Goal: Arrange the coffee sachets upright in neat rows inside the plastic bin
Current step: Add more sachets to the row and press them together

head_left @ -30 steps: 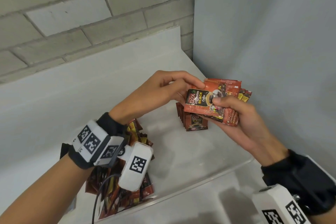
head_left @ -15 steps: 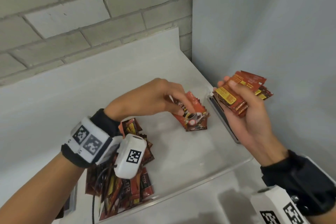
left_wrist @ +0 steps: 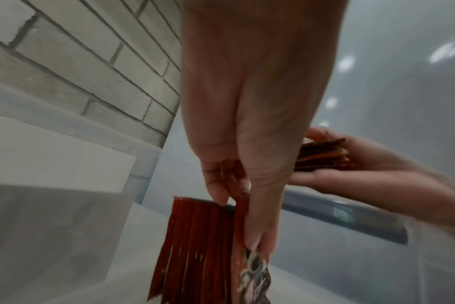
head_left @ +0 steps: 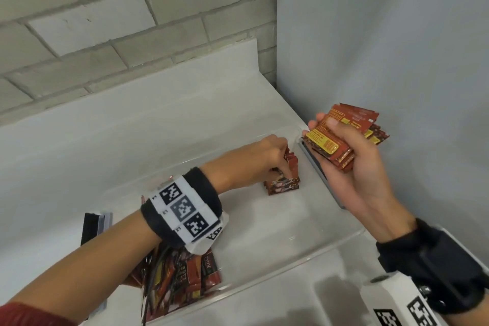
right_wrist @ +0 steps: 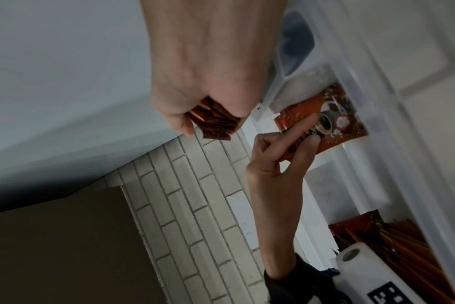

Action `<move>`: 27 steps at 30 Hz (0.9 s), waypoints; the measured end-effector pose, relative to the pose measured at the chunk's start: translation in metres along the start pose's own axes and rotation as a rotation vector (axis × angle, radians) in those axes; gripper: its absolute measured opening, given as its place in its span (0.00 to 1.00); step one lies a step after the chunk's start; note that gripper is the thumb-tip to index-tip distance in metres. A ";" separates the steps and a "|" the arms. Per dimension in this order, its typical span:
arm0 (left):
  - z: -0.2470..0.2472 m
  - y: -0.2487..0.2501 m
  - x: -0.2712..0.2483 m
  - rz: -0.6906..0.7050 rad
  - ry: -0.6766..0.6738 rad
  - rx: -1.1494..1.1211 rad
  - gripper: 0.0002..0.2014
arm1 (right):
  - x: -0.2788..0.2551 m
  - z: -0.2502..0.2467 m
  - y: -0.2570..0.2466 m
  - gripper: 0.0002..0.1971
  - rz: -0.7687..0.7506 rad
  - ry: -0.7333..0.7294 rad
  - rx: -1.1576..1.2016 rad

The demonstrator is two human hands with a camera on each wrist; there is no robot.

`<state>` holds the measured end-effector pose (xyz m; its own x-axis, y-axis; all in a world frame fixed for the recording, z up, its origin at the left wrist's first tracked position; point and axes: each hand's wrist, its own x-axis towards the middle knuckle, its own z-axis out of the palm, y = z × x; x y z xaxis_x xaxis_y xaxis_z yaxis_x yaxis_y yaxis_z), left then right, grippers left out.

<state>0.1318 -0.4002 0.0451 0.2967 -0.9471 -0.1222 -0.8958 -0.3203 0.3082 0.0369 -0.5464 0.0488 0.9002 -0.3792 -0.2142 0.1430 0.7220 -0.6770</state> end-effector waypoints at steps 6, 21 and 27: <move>0.021 -0.004 0.002 0.108 0.174 0.074 0.13 | 0.000 0.000 0.000 0.06 0.010 -0.003 0.015; 0.033 -0.001 0.000 0.091 0.217 0.258 0.11 | -0.003 0.003 0.000 0.10 0.043 -0.050 0.038; 0.030 -0.003 -0.001 0.119 0.210 0.222 0.18 | -0.005 0.005 -0.001 0.09 0.048 -0.049 0.024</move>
<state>0.1240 -0.3975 0.0162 0.2266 -0.9681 0.1070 -0.9717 -0.2172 0.0926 0.0342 -0.5430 0.0540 0.9253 -0.3153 -0.2109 0.1084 0.7526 -0.6495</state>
